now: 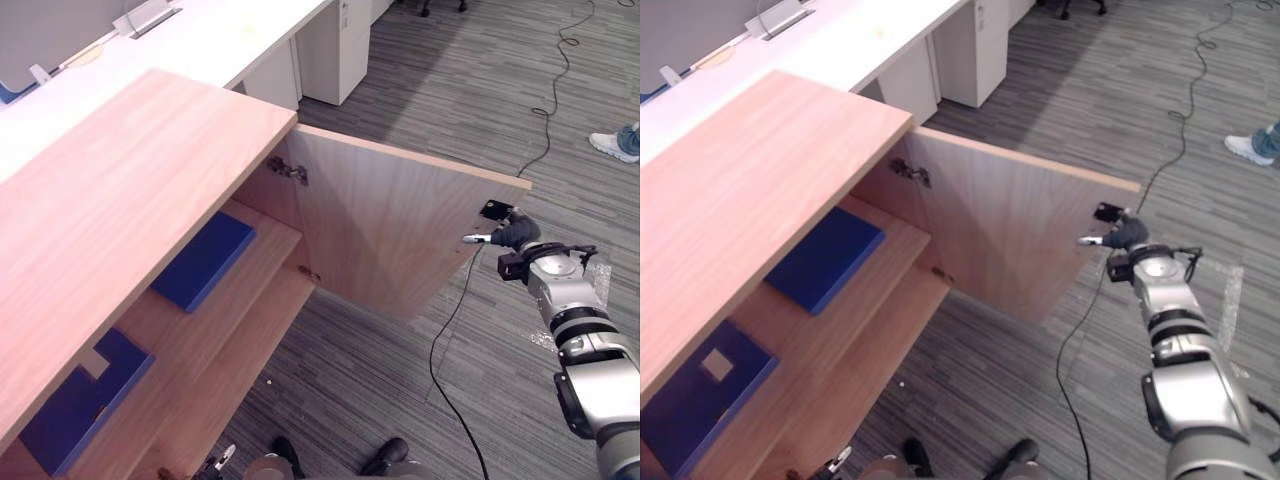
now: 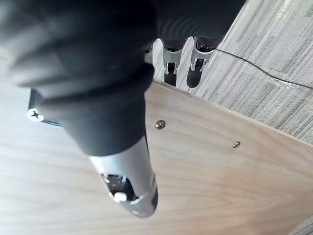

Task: Walk over to the cabinet, pick up the folder, carry it to the office cabinet, place the folder inside the office cabinet, then close the office cabinet door

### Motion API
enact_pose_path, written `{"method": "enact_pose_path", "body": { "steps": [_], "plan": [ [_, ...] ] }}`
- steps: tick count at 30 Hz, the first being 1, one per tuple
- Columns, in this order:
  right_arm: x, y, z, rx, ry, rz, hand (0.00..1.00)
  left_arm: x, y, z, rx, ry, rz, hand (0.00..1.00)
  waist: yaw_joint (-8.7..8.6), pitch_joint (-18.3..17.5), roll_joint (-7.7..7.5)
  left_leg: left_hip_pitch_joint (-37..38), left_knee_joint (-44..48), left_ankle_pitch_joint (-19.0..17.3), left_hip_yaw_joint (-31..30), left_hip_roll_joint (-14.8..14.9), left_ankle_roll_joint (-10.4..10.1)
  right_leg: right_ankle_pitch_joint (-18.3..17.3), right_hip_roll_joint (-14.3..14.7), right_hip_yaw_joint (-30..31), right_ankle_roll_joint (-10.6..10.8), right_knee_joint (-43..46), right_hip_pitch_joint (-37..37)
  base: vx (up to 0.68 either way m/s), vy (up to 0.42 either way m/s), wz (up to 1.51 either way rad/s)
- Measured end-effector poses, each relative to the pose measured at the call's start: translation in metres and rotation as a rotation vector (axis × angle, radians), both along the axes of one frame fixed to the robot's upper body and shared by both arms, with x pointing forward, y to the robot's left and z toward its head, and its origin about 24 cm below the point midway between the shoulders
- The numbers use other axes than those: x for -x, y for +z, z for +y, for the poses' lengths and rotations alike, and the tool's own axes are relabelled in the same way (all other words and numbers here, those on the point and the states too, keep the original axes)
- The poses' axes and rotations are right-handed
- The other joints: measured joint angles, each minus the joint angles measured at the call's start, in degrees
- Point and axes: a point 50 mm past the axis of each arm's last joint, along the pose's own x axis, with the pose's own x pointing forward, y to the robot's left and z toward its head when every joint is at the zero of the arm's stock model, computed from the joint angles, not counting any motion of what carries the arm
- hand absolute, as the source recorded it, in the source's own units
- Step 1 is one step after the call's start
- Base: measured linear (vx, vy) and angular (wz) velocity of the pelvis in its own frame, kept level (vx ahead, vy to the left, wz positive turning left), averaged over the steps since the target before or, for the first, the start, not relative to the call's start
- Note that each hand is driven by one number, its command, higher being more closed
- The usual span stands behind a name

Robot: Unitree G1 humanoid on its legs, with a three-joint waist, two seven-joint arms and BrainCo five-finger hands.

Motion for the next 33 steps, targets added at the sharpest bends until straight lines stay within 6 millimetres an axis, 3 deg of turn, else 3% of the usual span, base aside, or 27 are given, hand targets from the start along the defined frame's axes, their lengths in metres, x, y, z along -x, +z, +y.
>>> {"method": "enact_pose_path", "body": {
  "steps": [5, 9, 10, 12, 15, 17, 19, 22, 24, 33],
  "plan": [
    [0.012, -0.005, 0.046, 0.302, 0.425, 0.146, 0.0, 0.005, -0.001, -0.001, -0.007, -0.044, 0.023, 0.0, -2.06, -0.5, -0.2, 1.05, 0.04, 0.77, 2.76, 2.23, -1.08, -0.03, 2.92, 2.77, -0.4, -1.73, -0.17, -0.04, -0.087, -0.33],
    [0.044, -0.03, 0.11, 0.479, 0.912, 0.31, 0.0, 0.004, -0.002, -0.002, -0.009, -0.095, 0.034, 0.0, -2.03, -2.66, -0.76, 1.63, 0.01, 1.86, 3.46, 4.03, -1.82, -1.04, 5.16, 3.66, -1.92, -1.93, -0.21, -0.01, -0.1, -0.14],
    [0.05, -0.034, 0.119, 0.475, 0.976, 0.326, 0.0, 0.003, -0.002, -0.003, -0.008, -0.099, 0.033, 0.0, -1.78, -2.92, -0.87, 1.63, 0.0, 2.0, 3.46, 4.26, -1.81, -1.17, 5.39, 3.65, -2.11, -1.92, -0.21, -0.02, -0.081, 0.0],
    [0.075, -0.054, 0.158, 0.413, 1.204, 0.387, 0.0, 0.0, -0.003, -0.005, -0.004, -0.113, 0.036, 0.0, -0.61, -3.73, -1.59, 1.53, -0.01, 2.43, 3.37, 4.79, -1.79, -1.64, 5.96, 3.56, -2.7, -1.85, -0.22, -0.03, -0.062, 0.04],
    [0.09, -0.072, 0.208, 0.256, 1.323, 0.368, 0.0, -0.008, -0.002, -0.007, -0.001, -0.119, 0.017, 0.0, 1.49, -3.99, -1.76, 0.75, -0.11, 2.52, 2.47, 4.66, -1.77, -1.72, 5.84, 2.52, -2.8, -1.83, -0.27, -0.04, -0.011, 0.25],
    [0.09, -0.075, 0.22, 0.231, 1.335, 0.373, 0.0, -0.008, -0.002, -0.006, -0.002, -0.118, 0.016, 0.0, 2.95, -4.1, -2.16, 0.65, -0.59, 2.51, 1.68, 4.29, -1.79, -1.72, 5.37, 2.01, -2.8, -1.28, -0.07, -0.02, 0.058, 0.34],
    [0.091, -0.078, 0.228, 0.217, 1.347, 0.377, 0.0, -0.002, -0.002, 0.0, -0.017, -0.11, 0.033, 0.0, 3.55, -4.73, -4.09, 0.69, -0.74, 2.51, 1.51, 3.59, -1.78, -1.71, 4.47, 2.05, -2.79, -0.78, -0.07, 0.03, 0.102, 0.15],
    [0.094, -0.086, 0.236, 0.188, 1.358, 0.396, 0.0, 0.006, -0.002, 0.008, -0.032, -0.106, 0.061, 0.0, 3.24, -6.25, -6.29, 0.91, -0.74, 2.49, 1.57, 2.99, -1.75, -1.7, 3.61, 2.18, -2.77, -0.25, -0.06, 0.06, 0.075, -0.01],
    [0.095, -0.089, 0.242, 0.189, 1.371, 0.39, 0.0, 0.004, -0.001, 0.01, -0.038, -0.108, 0.059, 0.0, 2.7, -6.64, -6.82, 1.02, -0.74, 2.46, 1.57, 2.91, -1.7, -1.65, 3.48, 2.2, -2.72, -0.21, 0.07, 0.05, 0.039, -0.03],
    [0.095, -0.113, 0.269, 0.229, 1.329, 0.347, 0.0, 0.005, -0.002, 0.006, -0.032, -0.082, 0.066, 0.0, 3.1, -7.78, -5.66, 0.83, -0.1, 2.25, 0.12, 3.06, -1.5, -1.69, 3.39, 0.75, -2.6, -0.09, 1.13, 0.0, 0.014, 0.07]
  ]
}}
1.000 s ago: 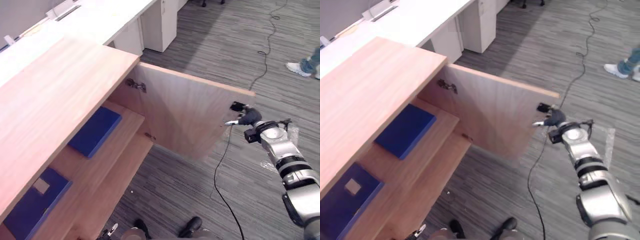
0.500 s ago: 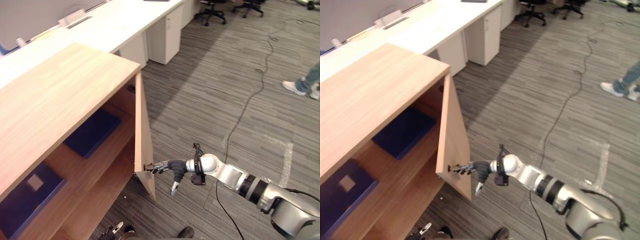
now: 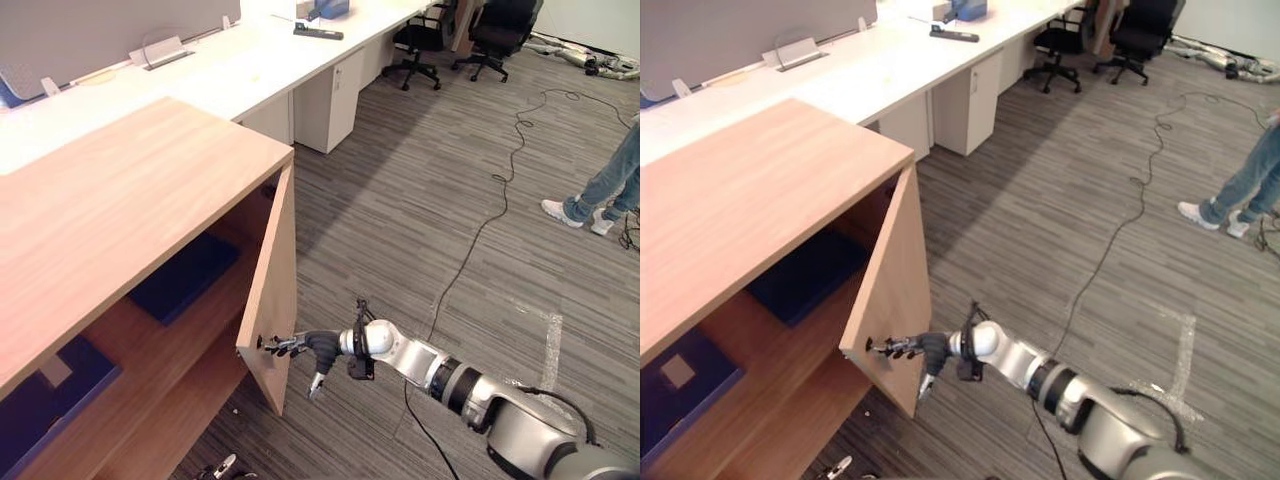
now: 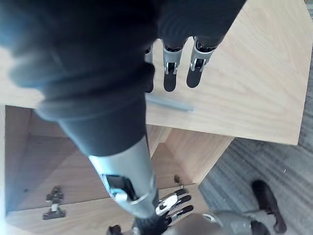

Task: Walk over to the cabinet, pick up the folder, carry it to the office cabinet, place the folder inside the office cabinet, then close the office cabinet door

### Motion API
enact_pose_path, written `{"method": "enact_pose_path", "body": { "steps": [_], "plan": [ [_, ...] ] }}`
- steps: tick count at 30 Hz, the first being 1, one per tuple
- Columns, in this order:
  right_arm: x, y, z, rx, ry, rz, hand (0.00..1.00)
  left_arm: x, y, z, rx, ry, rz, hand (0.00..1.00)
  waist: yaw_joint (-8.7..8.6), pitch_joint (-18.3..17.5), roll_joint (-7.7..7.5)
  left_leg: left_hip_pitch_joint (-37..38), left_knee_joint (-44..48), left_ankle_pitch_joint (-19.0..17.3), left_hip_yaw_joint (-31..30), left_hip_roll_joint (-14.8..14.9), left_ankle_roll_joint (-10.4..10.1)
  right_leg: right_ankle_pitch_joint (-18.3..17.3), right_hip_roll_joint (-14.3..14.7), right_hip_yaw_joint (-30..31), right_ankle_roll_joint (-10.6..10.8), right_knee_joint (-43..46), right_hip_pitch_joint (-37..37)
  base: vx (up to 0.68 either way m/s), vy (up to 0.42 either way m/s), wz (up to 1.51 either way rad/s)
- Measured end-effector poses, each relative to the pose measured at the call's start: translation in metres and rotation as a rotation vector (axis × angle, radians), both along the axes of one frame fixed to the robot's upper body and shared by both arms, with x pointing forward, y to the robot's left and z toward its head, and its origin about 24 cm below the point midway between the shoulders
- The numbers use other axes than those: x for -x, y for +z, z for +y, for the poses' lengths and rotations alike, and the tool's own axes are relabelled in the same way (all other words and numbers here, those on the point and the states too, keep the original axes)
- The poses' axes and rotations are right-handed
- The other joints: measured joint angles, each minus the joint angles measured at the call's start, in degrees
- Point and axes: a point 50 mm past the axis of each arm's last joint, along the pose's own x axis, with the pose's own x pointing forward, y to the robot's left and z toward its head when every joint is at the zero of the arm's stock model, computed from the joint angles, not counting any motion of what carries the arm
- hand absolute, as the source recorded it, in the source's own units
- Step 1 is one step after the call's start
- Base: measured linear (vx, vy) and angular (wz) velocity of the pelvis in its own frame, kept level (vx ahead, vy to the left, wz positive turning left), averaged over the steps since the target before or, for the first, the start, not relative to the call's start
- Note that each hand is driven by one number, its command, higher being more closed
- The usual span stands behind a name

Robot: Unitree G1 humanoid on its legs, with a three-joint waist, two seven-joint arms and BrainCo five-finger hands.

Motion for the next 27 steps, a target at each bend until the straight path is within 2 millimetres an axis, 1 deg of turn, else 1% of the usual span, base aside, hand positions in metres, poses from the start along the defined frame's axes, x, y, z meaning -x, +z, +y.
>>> {"method": "enact_pose_path", "body": {
  "steps": [2, 3, 4, 5, 6, 7, 8, 9, 10, 11, 12, 13, 14, 15, 16, 17, 18, 19, 20, 21, 22, 23, 24, 25, 26, 27],
  "plan": [
    [0.0, -0.01, -0.002, 0.018, -0.048, 0.0, 0.0, 0.0, 0.0, -0.002, 0.0, 0.008, 0.0, 0.0, 0.36, -0.03, 0.38, -0.03, 0.0, -0.56, -1.29, -0.07, -0.12, -0.41, -0.21, -1.09, 0.61, 0.52, 0.64, -0.01, 0.036, 0.33],
    [0.0, -0.02, -0.004, 0.034, -0.093, 0.014, 0.0, 0.0, -0.001, -0.003, 0.0, 0.022, 0.0, 0.0, 0.74, -0.17, 0.6, -0.18, -0.01, -1.02, -1.93, -0.18, -0.31, -0.88, -0.66, -1.78, 1.25, 1.33, 0.71, 0.0, 0.033, 0.26],
    [-0.001, -0.024, -0.008, 0.043, -0.124, 0.02, 0.0, 0.0, -0.001, -0.003, 0.0, 0.03, -0.001, 0.0, 0.91, -0.17, 0.66, -0.18, -0.09, -1.11, -2.18, -0.37, -0.27, -1.13, -1.17, -2.12, 1.55, 1.99, 0.72, 0.01, 0.089, 0.33],
    [-0.001, -0.038, -0.015, 0.08, -0.189, 0.041, 0.0, -0.001, -0.001, -0.005, 0.002, 0.049, -0.004, 0.0, 1.36, -0.13, 0.95, -0.03, -0.59, -1.11, -3.19, -1.0, -0.23, -1.88, -2.37, -2.87, 2.17, 3.85, 0.73, 0.03, 0.105, 0.45],
    [0.003, -0.054, -0.027, 0.123, -0.283, 0.074, 0.0, -0.001, -0.001, -0.007, 0.004, 0.058, -0.007, 0.0, 1.74, -0.28, 1.19, -0.02, -1.27, -1.01, -4.4, -2.01, -0.08, -2.81, -4.06, -3.98, 2.78, 6.1, 0.73, 0.05, 0.166, 0.64],
    [0.011, -0.074, -0.043, 0.187, -0.37, 0.127, 0.0, -0.003, -0.001, -0.009, 0.008, 0.063, -0.011, 0.0, 2.22, -0.29, 1.33, -0.03, -1.92, -1.04, -5.48, -3.08, 0.16, -3.69, -6.14, -5.17, 3.31, 8.66, 0.73, 0.05, 0.147, 0.63],
    [0.017, -0.083, -0.052, 0.216, -0.415, 0.159, 0.0, -0.003, -0.001, -0.009, 0.009, 0.067, -0.014, 0.0, 2.43, -0.33, 1.25, -0.05, -2.31, -1.13, -6.22, -3.89, 0.42, -4.16, -7.25, -5.76, 3.75, 9.92, 0.73, 0.07, 0.198, 0.77],
    [0.033, -0.103, -0.074, 0.256, -0.56, 0.235, 0.0, -0.004, -0.001, -0.009, 0.008, 0.075, -0.021, 0.0, 2.7, -0.35, 1.1, -0.13, -3.46, -1.53, -8.43, -6.0, 1.22, -6.11, -11.16, -7.96, 4.86, 14.7, 0.74, 0.07, 0.195, 0.81],
    [0.043, -0.113, -0.086, 0.273, -0.642, 0.276, 0.0, -0.003, -0.001, -0.009, 0.007, 0.075, -0.021, 0.0, 2.56, -0.4, 0.92, -0.09, -3.99, -1.62, -9.93, -7.33, 1.42, -7.18, -13.63, -9.23, 5.47, 17.57, 0.98, 0.1, 0.252, 1.09],
    [0.06, -0.126, -0.104, 0.293, -0.77, 0.346, 0.0, -0.002, -0.001, -0.008, 0.006, 0.076, -0.018, 0.0, 2.27, -0.59, 0.54, 0.0, -5.01, -1.63, -12.36, -9.29, 2.11, -8.15, -17.35, -11.23, 6.08, 22.02, 1.65, 0.12, 0.249, 1.36],
    [0.085, -0.14, -0.128, 0.317, -0.946, 0.446, 0.0, -0.001, -0.001, -0.009, 0.006, 0.072, -0.011, 0.0, 1.98, -0.76, 0.42, 0.16, -6.22, -1.17, -15.51, -12.11, 3.16, -8.18, -22.63, -12.61, 5.57, 28.74, 2.03, 0.13, 0.251, 1.27],
    [0.092, -0.143, -0.134, 0.315, -1.002, 0.477, 0.0, -0.001, -0.001, -0.008, 0.003, 0.062, -0.008, 0.0, 1.89, -0.78, 0.26, 0.21, -6.32, -0.6, -16.51, -13.05, 3.7, -7.92, -24.42, -12.31, 4.94, 30.96, 1.98, 0.17, 0.255, 1.23],
    [0.101, -0.147, -0.142, 0.304, -1.095, 0.522, 0.0, 0.001, -0.001, -0.005, -0.004, 0.051, 0.002, 0.0, 1.81, -0.62, -0.06, 0.41, -6.32, -0.22, -18.18, -14.3, 4.76, -6.53, -26.98, -9.59, 2.62, 34.51, 1.27, 0.2, 0.244, 0.88],
    [0.106, -0.15, -0.145, 0.261, -1.194, 0.568, 0.0, 0.002, -0.001, -0.005, -0.005, 0.043, 0.009, 0.0, 1.6, -0.69, 0.17, 0.58, -6.27, -0.19, -20.24, -14.63, 5.72, -3.72, -28.14, -4.28, -1.64, 38.08, -0.56, 0.2, 0.22, 0.85],
    [0.108, -0.15, -0.146, 0.236, -1.242, 0.587, 0.0, 0.001, -0.001, -0.005, -0.007, 0.036, 0.01, 0.0, 1.29, -0.61, 0.35, 0.9, -6.23, -0.26, -21.27, -14.47, 6.41, -2.39, -28.41, -0.85, -3.29, 40.35, -2.12, 0.18, 0.166, 0.83],
    [0.112, -0.152, -0.144, 0.173, -1.334, 0.629, 0.0, 0.0, 0.0, -0.003, -0.015, 0.004, 0.015, 0.0, 0.91, -0.48, 0.11, 1.19, -5.66, -0.57, -23.43, -13.6, 6.92, -5.02, -25.91, 6.96, 0.48, 40.78, -4.09, 0.1, 0.075, 0.81],
    [0.114, -0.153, -0.144, 0.121, -1.412, 0.658, 0.0, -0.002, 0.0, -0.002, -0.018, -0.006, 0.014, 0.0, 0.64, -0.31, 0.37, 1.2, -5.36, -0.79, -25.39, -12.57, 7.1, -7.45, -22.37, 12.49, 2.99, 38.6, -5.28, 0.08, 0.016, 1.07],
    [0.119, -0.154, -0.148, 0.071, -1.504, 0.683, 0.0, -0.006, 0.0, -0.004, -0.018, -0.021, 0.007, 0.0, 0.32, 0.07, 0.53, 1.25, -4.95, -1.08, -28.29, -11.32, 7.11, -10.31, -16.92, 19.95, 3.92, 34.72, -6.72, 0.03, -0.047, 0.91],
    [0.121, -0.155, -0.15, 0.058, -1.539, 0.694, 0.0, -0.007, 0.0, -0.004, -0.021, -0.025, 0.007, 0.0, 0.24, 0.18, 0.49, 1.32, -4.83, -1.17, -29.39, -10.9, 7.01, -11.24, -14.43, 23.8, 4.35, 32.82, -7.44, 0.04, -0.092, 1.15],
    [0.129, -0.157, -0.153, 0.012, -1.627, 0.73, 0.0, -0.01, 0.001, -0.002, -0.027, -0.019, 0.002, 0.0, -0.48, 0.92, 0.26, 1.45, -4.23, -1.94, -32.74, -10.54, 7.04, -12.22, -9.94, 31.7, 5.97, 28.19, -7.94, 0.04, -0.14, 1.34],
    [0.139, -0.16, -0.155, -0.044, -1.725, 0.778, 0.0, -0.012, 0.002, 0.0, -0.033, -0.004, -0.006, 0.0, -1.29, 1.37, -0.23, 1.08, -3.74, -2.31, -36.16, -10.79, 6.49, -12.44, -7.3, 38.21, 6.7, 24.5, -8.56, 0.03, -0.159, 1.42],
    [0.143, -0.161, -0.154, -0.068, -1.759, 0.803, 0.0, -0.012, 0.002, 0.001, -0.035, 0.003, -0.009, 0.0, -1.62, 1.59, -0.52, 0.98, -3.63, -2.41, -37.59, -10.93, 6.33, -12.41, -6.45, 41.08, 6.74, 23.1, -9.13, 0.01, -0.187, 1.44],
    [0.148, -0.163, -0.152, -0.118, -1.818, 0.845, 0.0, -0.013, 0.003, 0.003, -0.038, 0.023, -0.014, 0.0, -2.23, 2.17, -1.11, 0.69, -3.3, -2.88, -40.63, -11.27, 5.6, -12.37, -4.96, 46.52, 6.8, 20.16, -9.43, 0.01, -0.216, 1.44],
    [0.153, -0.164, -0.148, -0.202, -1.899, 0.9, 0.0, -0.012, 0.003, 0.006, -0.044, 0.051, -0.02, 0.0, -2.81, 2.63, -2.06, -0.26, -2.14, -3.6, -43.66, -12.02, 4.5, -12.38, -4.08, 51.5, 6.8, 17.34, -9.51, 0.01, -0.242, 1.47],
    [0.155, -0.165, -0.147, -0.238, -1.931, 0.917, 0.0, -0.012, 0.004, 0.01, -0.052, 0.065, -0.025, 0.0, -2.95, 2.87, -3.0, -0.6, -1.77, -3.92, -44.66, -12.72, 4.0, -12.48, -4.04, 53.4, 6.91, 16.17, -9.55, 0.02, -0.31, 1.57],
    [0.157, -0.165, -0.148, -0.312, -2.007, 0.942, 0.0, -0.011, 0.005, 0.014, -0.062, 0.099, -0.029, 0.0, -3.07, 3.5, -4.43, -1.05, -1.13, -4.02, -46.97, -13.42, 3.22, -11.71, -3.94, 53.66, 8.99, 17.77, -9.7, 0.05, -0.355, 1.22]
  ]
}}
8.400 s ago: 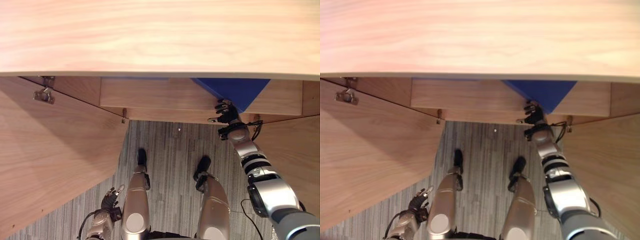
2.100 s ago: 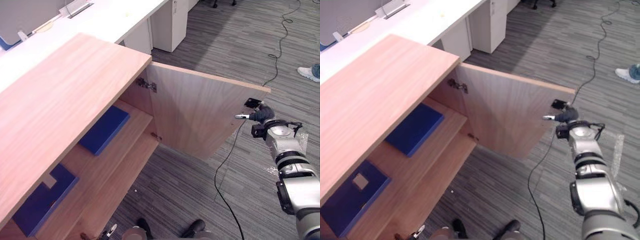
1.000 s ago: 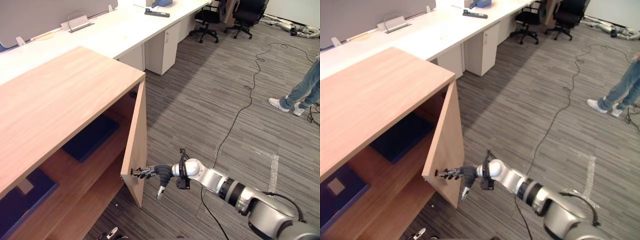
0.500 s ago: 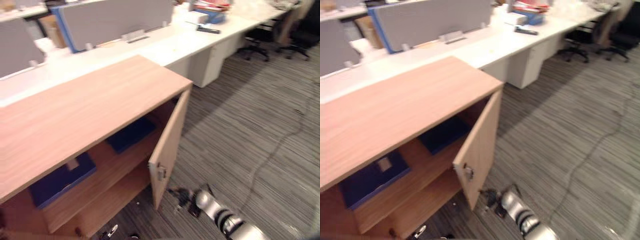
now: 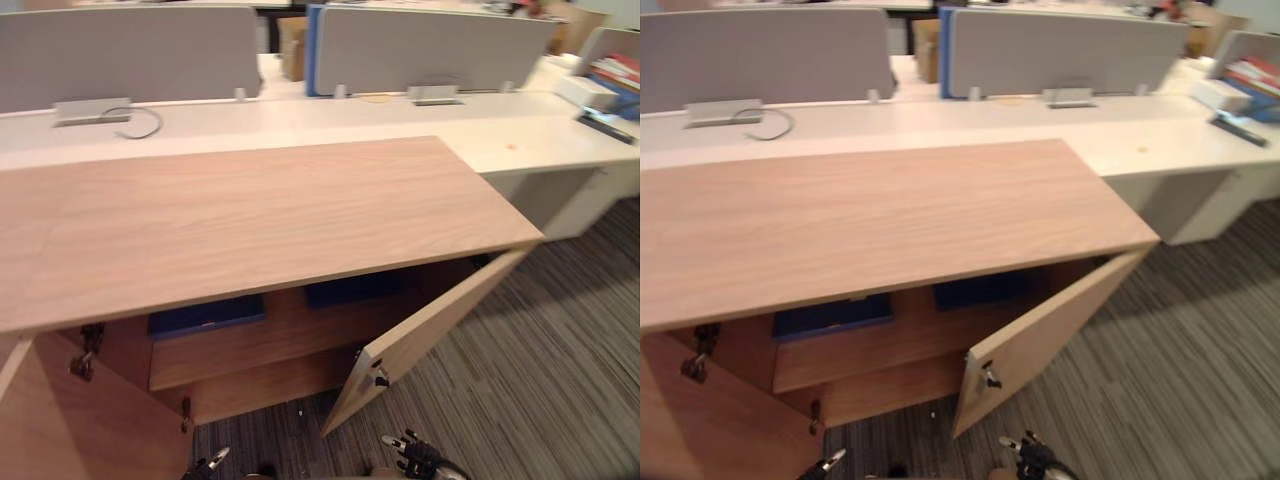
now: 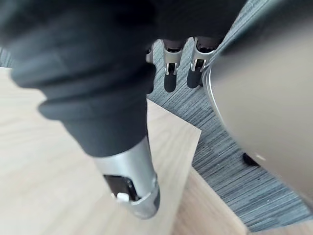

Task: Walk over to the cabinet, pick up the folder, carry it to the office cabinet, place the folder inside the office cabinet, then close the office cabinet door

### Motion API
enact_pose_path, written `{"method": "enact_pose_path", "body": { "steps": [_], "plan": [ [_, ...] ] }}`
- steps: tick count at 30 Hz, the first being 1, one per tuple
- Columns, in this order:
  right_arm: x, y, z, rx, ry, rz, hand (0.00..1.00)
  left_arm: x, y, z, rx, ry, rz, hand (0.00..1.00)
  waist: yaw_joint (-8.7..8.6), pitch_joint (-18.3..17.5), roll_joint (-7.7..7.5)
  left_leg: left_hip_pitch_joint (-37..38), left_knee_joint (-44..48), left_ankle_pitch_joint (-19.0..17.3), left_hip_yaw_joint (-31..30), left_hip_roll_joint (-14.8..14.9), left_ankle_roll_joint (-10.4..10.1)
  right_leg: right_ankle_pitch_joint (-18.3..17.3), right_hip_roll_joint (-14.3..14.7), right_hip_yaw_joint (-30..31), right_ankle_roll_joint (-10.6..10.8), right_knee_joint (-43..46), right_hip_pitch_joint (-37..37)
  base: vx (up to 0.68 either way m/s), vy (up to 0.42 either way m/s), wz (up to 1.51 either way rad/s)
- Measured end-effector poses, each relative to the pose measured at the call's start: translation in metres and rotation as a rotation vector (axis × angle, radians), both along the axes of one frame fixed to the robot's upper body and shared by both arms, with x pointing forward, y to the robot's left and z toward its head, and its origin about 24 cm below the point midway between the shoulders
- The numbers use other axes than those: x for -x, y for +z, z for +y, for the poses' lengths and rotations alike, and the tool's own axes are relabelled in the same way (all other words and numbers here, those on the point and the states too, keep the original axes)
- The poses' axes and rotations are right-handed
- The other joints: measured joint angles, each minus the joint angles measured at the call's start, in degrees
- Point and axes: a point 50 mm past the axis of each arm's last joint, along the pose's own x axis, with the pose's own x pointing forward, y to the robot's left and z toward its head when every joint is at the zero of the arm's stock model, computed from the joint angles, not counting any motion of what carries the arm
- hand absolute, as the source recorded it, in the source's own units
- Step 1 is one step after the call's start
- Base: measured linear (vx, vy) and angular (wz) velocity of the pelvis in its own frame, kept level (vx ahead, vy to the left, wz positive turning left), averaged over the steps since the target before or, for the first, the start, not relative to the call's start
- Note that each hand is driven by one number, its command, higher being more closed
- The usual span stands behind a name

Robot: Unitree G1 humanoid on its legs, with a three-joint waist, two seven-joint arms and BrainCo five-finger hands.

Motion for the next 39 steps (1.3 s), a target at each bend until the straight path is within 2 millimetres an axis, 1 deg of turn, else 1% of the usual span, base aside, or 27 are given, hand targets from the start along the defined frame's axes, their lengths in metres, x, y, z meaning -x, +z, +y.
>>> {"method": "enact_pose_path", "body": {
  "steps": [1, 2, 3, 4, 5, 6, 8, 10, 13, 14, 17, 19, 23, 24, 26, 27, 28, 29, 30, 31, 32, 34, 35, 36, 37, 38, 39],
  "plan": [
    [0.006, -0.001, -0.006, -0.011, -0.094, 0.0, 0.0, 0.007, -0.002, -0.005, 0.018, 0.043, 0.003, 0.0, 0.44, -0.32, 1.49, -0.14, 0.07, 0.67, -0.21, 1.83, -1.06, -1.08, 0.87, -2.27, -1.11, 0.43, -0.13, 0.08, -0.333, 1.04],
    [0.006, 0.0, -0.008, -0.011, -0.123, -0.007, 0.0, 0.014, -0.004, -0.008, 0.029, 0.07, 0.018, 0.0, 0.39, -0.34, 2.26, -0.37, 0.03, 0.6, -0.24, 2.96, -1.44, -1.28, 1.77, -3.33, -1.45, 0.17, 0.22, 0.12, -0.273, 0.59],
    [0.007, 0.0, -0.01, -0.007, -0.134, -0.01, 0.0, 0.028, -0.006, -0.011, 0.042, 0.118, 0.044, 0.0, 0.12, -0.66, 3.07, -1.02, -0.08, 0.57, -0.55, 5.04, -2.88, -1.36, 3.43, -5.3, -1.78, -0.88, 0.81, 0.11, -0.166, 0.39],
    [0.009, -0.001, -0.011, -0.007, -0.136, -0.007, 0.0, 0.034, -0.007, -0.012, 0.046, 0.138, 0.056, 0.0, 0.11, -0.71, 3.17, -1.09, -0.38, 0.62, -0.55, 6.12, -3.66, -1.16, 4.39, -6.01, -2.04, -1.64, 1.34, 0.16, -0.211, 0.44],
    [0.014, -0.002, -0.011, 0.002, -0.127, 0.008, 0.0, 0.042, -0.008, -0.011, 0.051, 0.171, 0.076, 0.0, 0.12, -1.02, 3.43, -1.03, -1.22, 0.47, -0.92, 8.13, -5.01, -1.0, 6.11, -7.56, -2.93, -3.19, 2.45, 0.17, -0.203, 0.43],
    [0.021, -0.003, -0.011, 0.018, -0.084, 0.033, 0.0, 0.047, -0.008, -0.01, 0.051, 0.194, 0.087, 0.0, 0.07, -1.59, 3.01, -1.45, -1.89, 0.48, -1.65, 9.5, -6.04, -0.92, 7.2, -9.36, -3.77, -4.31, 3.02, 0.17, -0.197, 0.46],
    [0.032, -0.006, -0.008, 0.04, -0.001, 0.077, 0.0, 0.049, -0.007, -0.007, 0.047, 0.207, 0.087, 0.0, -0.31, -1.85, 2.52, -2.35, -1.99, 0.63, -2.37, 10.32, -6.48, -0.71, 8.04, -11.51, -4.64, -5.41, 4.43, 0.2, -0.14, 0.54],
    [0.031, -0.006, -0.01, 0.082, 0.101, 0.091, 0.0, 0.048, -0.007, -0.007, 0.051, 0.229, 0.075, 0.0, -0.77, -2.25, 2.21, -3.07, -1.78, 0.97, -2.79, 10.39, -7.12, -0.65, 8.27, -13.22, -4.75, -6.07, 5.3, 0.17, -0.092, 0.51],
    [0.028, -0.005, -0.011, 0.122, 0.206, 0.094, 0.0, 0.036, -0.005, -0.007, 0.057, 0.24, 0.029, 0.0, -1.16, -2.21, 2.02, -3.23, -0.46, 1.04, -3.44, 9.85, -7.19, -0.67, 8.04, -16.14, -4.8, -6.28, 8.08, 0.12, -0.054, 0.69],
    [0.028, -0.005, -0.011, 0.13, 0.228, 0.095, 0.0, 0.03, -0.004, -0.007, 0.055, 0.224, 0.012, 0.0, -1.09, -2.19, 2.02, -3.66, 0.29, 1.12, -2.57, 9.52, -7.25, -0.73, 7.83, -17.18, -4.88, -6.33, 8.99, 0.07, -0.033, 0.71],
    [0.026, -0.005, -0.01, 0.138, 0.253, 0.093, 0.0, 0.023, -0.003, -0.008, 0.05, 0.164, 0.004, 0.0, -0.97, -1.93, 1.87, -4.94, 0.13, 3.2, 3.25, 9.11, -6.75, -0.91, 7.01, -19.75, -5.1, -6.45, 9.7, 0.03, -0.018, 0.57],
    [0.022, -0.004, -0.01, 0.139, 0.254, 0.089, 0.0, 0.019, -0.003, -0.009, 0.051, 0.133, 0.002, 0.0, -1.0, -0.94, 2.0, -4.97, -1.17, 5.58, 8.07, 8.47, -5.68, -0.91, 6.21, -21.31, -5.1, -7.22, 10.6, -0.04, 0.007, 0.38],
    [0.018, -0.003, -0.01, 0.143, 0.255, 0.078, 0.0, 0.017, -0.003, -0.009, 0.048, 0.088, 0.009, 0.0, -1.13, -0.56, 2.41, -4.65, -5.07, 9.29, 9.03, 7.7, -4.77, -1.23, 5.59, -23.44, -5.45, -8.28, 10.73, -0.15, 0.02, 0.27],
    [0.017, -0.003, -0.011, 0.146, 0.256, 0.072, 0.0, 0.017, -0.003, -0.009, 0.048, 0.085, 0.01, 0.0, -1.17, -0.27, 2.56, -4.4, -5.86, 9.85, 9.03, 7.54, -4.15, -1.26, 5.32, -24.24, -5.42, -8.1, 10.77, -0.18, 0.064, 0.39],
    [0.014, -0.002, -0.011, 0.15, 0.259, 0.064, 0.0, 0.016, -0.003, -0.009, 0.047, 0.078, 0.008, 0.0, -1.49, 0.76, 2.86, -4.24, -6.3, 9.91, 12.12, 7.54, -3.26, -1.27, 4.76, -26.35, -5.18, -8.01, 11.95, -0.19, 0.082, 0.58],
    [0.012, -0.001, -0.012, 0.158, 0.262, 0.056, 0.0, 0.015, -0.002, -0.008, 0.045, 0.07, 0.01, 0.0, -1.78, 1.0, 2.94, -4.95, -5.98, 9.78, 15.4, 7.63, -2.36, -1.36, 4.13, -28.48, -4.83, -8.14, 12.59, -0.16, 0.074, 0.88],
    [0.012, 0.0, -0.014, 0.168, 0.273, 0.056, 0.0, 0.015, -0.002, -0.009, 0.044, 0.062, 0.01, 0.0, -1.93, 0.96, 2.99, -5.7, -6.05, 8.46, 18.62, 7.41, -0.62, -1.42, 3.4, -30.41, -4.73, -9.15, 12.93, -0.14, 0.094, 0.92],
    [0.013, 0.0, -0.014, 0.168, 0.276, 0.058, 0.0, 0.014, -0.002, -0.008, 0.044, 0.062, 0.009, 0.0, -2.0, 0.98, 2.51, -6.16, -5.69, 7.75, 20.49, 7.13, -0.17, -0.95, 2.68, -31.03, -4.69, -10.05, 12.87, -0.06, 0.139, 0.79],
    [0.01, 0.0, -0.013, 0.174, 0.289, 0.053, 0.0, 0.01, -0.001, -0.006, 0.039, 0.06, 0.0, 0.0, -1.94, 1.92, 2.28, -9.02, 0.21, 6.34, 27.22, 7.84, 1.17, -0.12, 1.04, -32.85, -4.89, -9.73, 12.44, -0.03, 0.201, 0.53],
    [0.007, 0.001, -0.014, 0.176, 0.287, 0.044, 0.0, 0.011, -0.002, -0.007, 0.043, 0.062, 0.005, 0.0, -1.97, 2.57, 2.64, -10.25, 5.14, 5.88, 30.32, 8.74, 1.8, -0.17, 0.36, -33.45, -4.65, -8.99, 12.39, 0.04, 0.239, 0.49],
    [0.004, 0.003, -0.02, 0.196, 0.288, 0.036, 0.0, 0.021, -0.006, -0.015, 0.067, 0.078, 0.035, 0.0, -2.07, 2.92, 4.18, -11.09, 10.51, 4.5, 34.44, 10.02, 0.6, -0.7, 0.17, -33.65, -3.57, -7.28, 12.34, 0.05, 0.191, 0.43],
    [0.005, 0.003, -0.02, 0.193, 0.284, 0.04, 0.0, 0.023, -0.006, -0.015, 0.066, 0.073, 0.04, 0.0, -2.21, 2.86, 4.81, -11.93, 9.28, 5.21, 32.9, 7.88, 1.48, -1.04, -0.12, -33.54, -3.4, -8.13, 12.32, 0.02, 0.139, 0.66],
    [0.006, 0.002, -0.021, 0.192, 0.274, 0.044, 0.0, 0.019, -0.005, -0.015, 0.062, 0.061, 0.035, 0.0, -2.52, 2.62, 4.78, -11.56, 4.45, 7.55, 31.49, 5.77, 2.12, -0.42, 0.13, -33.7, -4.29, -9.67, 12.17, -0.01, 0.108, 0.93],
    [0.009, 0.001, -0.019, 0.179, 0.247, 0.05, 0.0, 0.016, -0.004, -0.01, 0.052, 0.068, 0.028, 0.0, -2.58, 2.62, 3.62, -11.14, 2.82, 6.24, 34.92, 4.81, 3.48, 0.88, -1.65, -35.97, -3.39, -10.85, 12.2, 0.0, 0.149, 0.82],
    [0.01, 0.001, -0.018, 0.172, 0.234, 0.053, 0.0, 0.014, -0.004, -0.009, 0.054, 0.079, 0.028, 0.0, -2.45, 3.16, 3.04, -11.57, 7.34, 4.07, 38.33, 5.55, 4.05, 1.26, -2.66, -36.74, -2.66, -10.35, 12.27, 0.08, 0.187, 0.55],
    [0.013, 0.001, -0.022, 0.171, 0.185, 0.059, 0.0, 0.021, -0.006, -0.012, 0.066, 0.1, 0.053, 0.0, -2.73, 3.04, 3.65, -11.04, 11.97, -0.09, 41.27, 6.27, 3.06, 1.16, -3.46, -37.42, -2.1, -9.18, 12.56, 0.11, 0.178, 0.43],
    [0.015, 0.001, -0.026, 0.178, 0.155, 0.059, 0.0, 0.026, -0.008, -0.014, 0.074, 0.1, 0.071, 0.0, -2.92, 2.68, 4.31, -10.22, 8.98, 0.66, 39.99, 4.73, 3.67, 1.11, -3.77, -38.13, -2.01, -8.87, 12.75, 0.14, 0.145, 0.57]
  ]
}}
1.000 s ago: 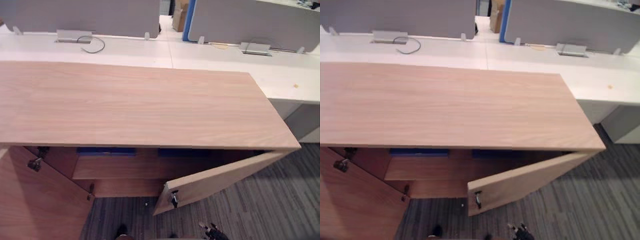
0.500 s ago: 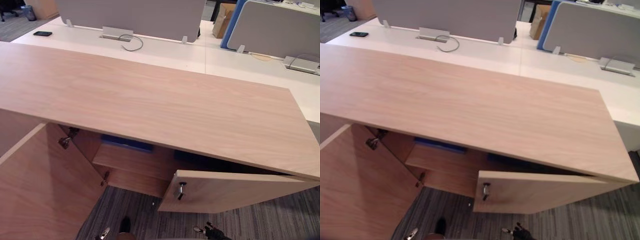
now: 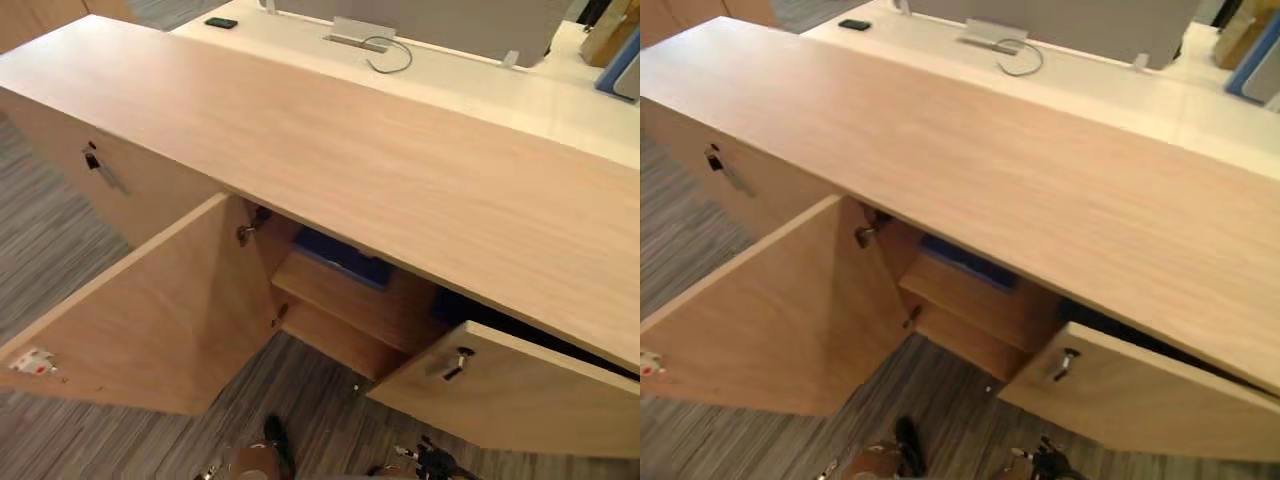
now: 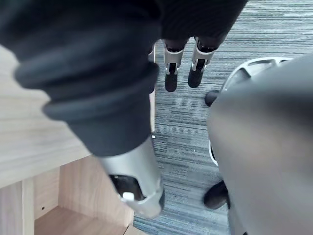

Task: Walk over to the cabinet, pick up the folder, carry it to the office cabinet, place the folder inside the office cabinet, then close the office cabinet door

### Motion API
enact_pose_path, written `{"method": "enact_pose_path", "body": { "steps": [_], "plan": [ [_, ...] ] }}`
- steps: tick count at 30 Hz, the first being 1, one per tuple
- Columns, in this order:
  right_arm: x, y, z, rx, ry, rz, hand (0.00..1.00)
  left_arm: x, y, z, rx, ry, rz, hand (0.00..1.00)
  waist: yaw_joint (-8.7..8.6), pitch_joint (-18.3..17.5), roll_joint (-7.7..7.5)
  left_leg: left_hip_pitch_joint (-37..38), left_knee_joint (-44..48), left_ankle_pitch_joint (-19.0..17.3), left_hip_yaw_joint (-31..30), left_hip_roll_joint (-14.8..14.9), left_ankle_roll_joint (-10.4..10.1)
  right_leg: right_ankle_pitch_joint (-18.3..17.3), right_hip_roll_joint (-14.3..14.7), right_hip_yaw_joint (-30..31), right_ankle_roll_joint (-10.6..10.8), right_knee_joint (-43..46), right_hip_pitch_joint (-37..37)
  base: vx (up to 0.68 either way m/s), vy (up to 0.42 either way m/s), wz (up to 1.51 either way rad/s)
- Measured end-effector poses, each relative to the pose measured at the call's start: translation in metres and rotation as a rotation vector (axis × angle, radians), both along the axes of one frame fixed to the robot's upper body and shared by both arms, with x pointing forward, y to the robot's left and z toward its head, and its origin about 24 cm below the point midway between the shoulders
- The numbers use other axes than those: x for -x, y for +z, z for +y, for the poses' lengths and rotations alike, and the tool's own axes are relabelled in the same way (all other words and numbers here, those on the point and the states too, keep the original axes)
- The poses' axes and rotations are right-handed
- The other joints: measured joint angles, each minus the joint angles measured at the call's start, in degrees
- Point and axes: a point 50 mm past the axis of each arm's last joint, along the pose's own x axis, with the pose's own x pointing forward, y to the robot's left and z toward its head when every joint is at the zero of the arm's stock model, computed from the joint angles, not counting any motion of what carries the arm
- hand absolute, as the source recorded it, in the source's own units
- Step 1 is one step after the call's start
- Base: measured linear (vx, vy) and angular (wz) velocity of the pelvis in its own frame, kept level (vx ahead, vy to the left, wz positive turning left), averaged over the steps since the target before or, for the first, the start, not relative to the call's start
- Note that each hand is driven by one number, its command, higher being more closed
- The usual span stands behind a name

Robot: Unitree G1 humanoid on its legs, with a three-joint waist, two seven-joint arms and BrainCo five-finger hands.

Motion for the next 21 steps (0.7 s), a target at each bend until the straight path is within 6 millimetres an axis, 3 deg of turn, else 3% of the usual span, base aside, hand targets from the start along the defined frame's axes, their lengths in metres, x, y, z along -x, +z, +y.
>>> {"method": "enact_pose_path", "body": {
  "steps": [1, 3, 14, 17, 20, 21],
  "plan": [
    [0.005, -0.001, 0.0, -0.008, -0.033, 0.007, 0.0, -0.003, 0.0, -0.001, -0.001, -0.015, -0.007, 0.0, -0.22, -0.29, -0.14, 3.2, -9.14, 4.54, -1.04, -3.27, 0.55, 0.58, -0.56, -0.21, -0.91, -0.49, -0.13, 0.09, 0.107, 0.49],
    [0.005, -0.001, 0.0, -0.012, -0.046, 0.005, 0.0, -0.007, 0.001, 0.0, -0.004, -0.027, -0.018, 0.0, -0.27, -0.29, -0.07, 5.4, -16.33, 8.32, -2.61, -5.21, 0.83, 0.71, -0.46, -0.21, -1.05, -0.92, -0.13, 0.07, 0.131, 0.48],
    [0.003, -0.002, 0.006, -0.025, -0.025, 0.004, 0.0, -0.011, 0.002, 0.001, -0.01, -0.06, -0.031, 0.0, -0.03, -0.14, -0.5, 6.3, -16.67, 7.98, -4.77, -5.61, 0.39, 0.36, 0.52, -0.27, -1.92, -2.64, 2.55, -0.04, -0.015, 0.1],
    [0.003, -0.001, 0.004, -0.014, -0.019, -0.006, 0.0, -0.013, 0.003, 0.003, -0.021, -0.102, -0.03, 0.0, -0.71, 0.14, -0.91, 5.88, -16.68, 7.28, -7.6, -7.34, 1.36, -2.23, -1.46, -0.27, -1.06, 1.12, 2.08, -0.01, -0.004, 0.28],
    [0.003, 0.001, 0.0, 0.002, -0.006, -0.017, 0.0, -0.018, 0.004, 0.005, -0.04, -0.174, -0.036, 0.0, -2.58, -0.01, -0.2, 5.4, -16.62, 7.5, -13.19, -7.16, 1.34, -1.4, -0.68, 12.24, -4.98, 9.23, -1.1, 0.05, 0.065, 0.89],
    [0.01, -0.001, 0.001, -0.001, 0.011, 0.007, 0.0, -0.021, 0.006, 0.008, -0.052, -0.181, -0.046, 0.0, -2.43, -0.2, -0.93, 5.21, -16.62, 7.8, -14.91, -6.93, 1.37, -2.42, 0.12, 14.05, -4.7, 8.63, -0.59, 0.08, 0.062, 0.98]
  ]
}}
